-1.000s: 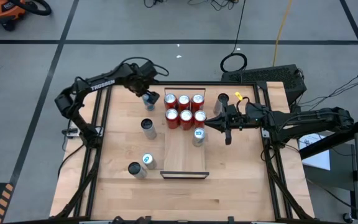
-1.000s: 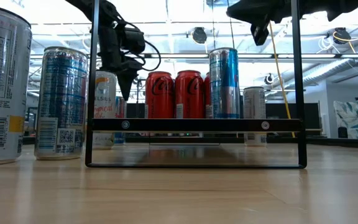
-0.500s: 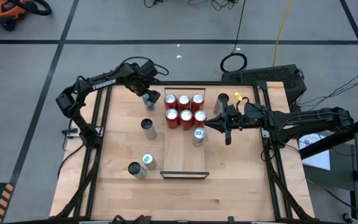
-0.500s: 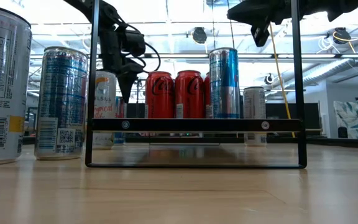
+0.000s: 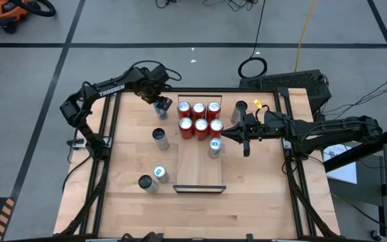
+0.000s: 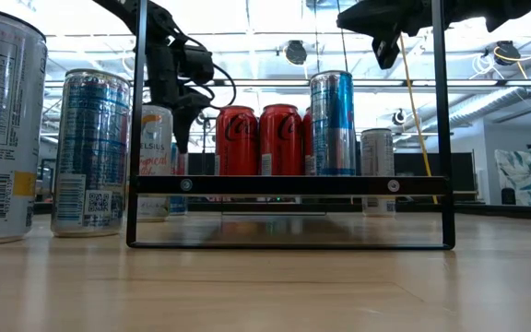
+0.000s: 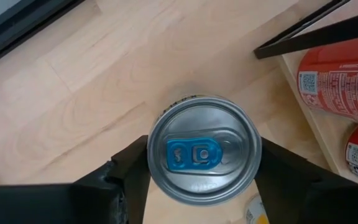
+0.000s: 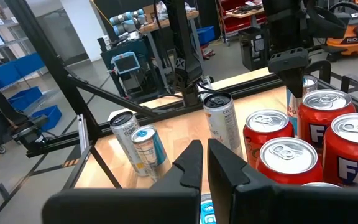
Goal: Place canned beverage on shelf
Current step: Put the top blue soda can on the shelf aligned with the other blue soda can
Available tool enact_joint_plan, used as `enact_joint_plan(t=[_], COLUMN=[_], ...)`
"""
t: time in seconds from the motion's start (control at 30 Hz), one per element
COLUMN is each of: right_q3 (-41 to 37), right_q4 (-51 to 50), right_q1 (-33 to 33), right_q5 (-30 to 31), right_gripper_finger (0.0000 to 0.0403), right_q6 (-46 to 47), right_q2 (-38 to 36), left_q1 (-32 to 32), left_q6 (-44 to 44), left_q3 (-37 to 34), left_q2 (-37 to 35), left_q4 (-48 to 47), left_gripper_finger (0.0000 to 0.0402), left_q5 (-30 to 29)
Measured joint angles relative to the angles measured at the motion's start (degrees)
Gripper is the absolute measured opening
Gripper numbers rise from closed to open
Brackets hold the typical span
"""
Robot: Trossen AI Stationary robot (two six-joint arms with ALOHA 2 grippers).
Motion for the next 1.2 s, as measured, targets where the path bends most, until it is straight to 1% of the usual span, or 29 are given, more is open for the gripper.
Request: enact_joint_plan(t=[0.13, 0.3, 0.4, 0.5, 0.67, 0.73, 0.8, 0.93, 1.07, 1.2], right_q3=[0.0, 0.0, 0.0, 0.5, 2.8, 5.1, 8.8, 16.7, 24.5, 31.1], right_q4=[0.3, 3.7, 5.5, 5.1, 4.2, 1.7, -3.3, -13.3, -21.5, -26.7], right_q1=[0.0, 0.0, 0.0, 0.0, 0.0, 0.0, 0.0, 0.0, 0.0, 0.0], right_q5=[0.0, 0.0, 0.0, 0.1, 4.1, 4.6, 4.7, 4.5, 6.4, 7.5], right_gripper_finger=[0.0000, 0.0000, 0.0000, 0.0000, 0.0000, 0.0000, 0.0000, 0.0011, 0.0038, 0.0085], right_q6=[0.0, 0.0, -0.2, -0.4, -0.6, -0.3, -0.1, -6.3, -10.0, -14.5], right_q2=[0.0, 0.0, 0.0, 0.0, 0.0, 0.2, 0.9, 4.2, 9.2, 14.6], left_q1=[0.0, 0.0, -0.1, -0.1, -0.8, -1.5, -2.1, -4.6, -8.5, -12.8], left_q6=[-0.1, -1.5, -2.3, -4.8, -12.8, -16.7, -20.6, -29.6, -38.6, -46.4], left_q3=[0.1, 0.0, 1.8, 4.0, 9.1, 11.3, 12.7, 14.8, 15.5, 15.6], left_q2=[-0.1, -1.9, -3.4, -5.4, -10.3, -12.4, -14.9, -20.4, -25.3, -28.8], left_q4=[-1.1, -4.6, -8.2, -11.5, -15.4, -16.6, -16.7, -16.8, -15.1, -11.8], left_gripper_finger=[0.0221, 0.0219, 0.0219, 0.0218, 0.0218, 0.0218, 0.0217, 0.0217, 0.0217, 0.0217], left_q5=[0.4, 1.0, 1.0, 1.1, 3.0, 4.4, 6.1, 10.0, 11.2, 10.1])
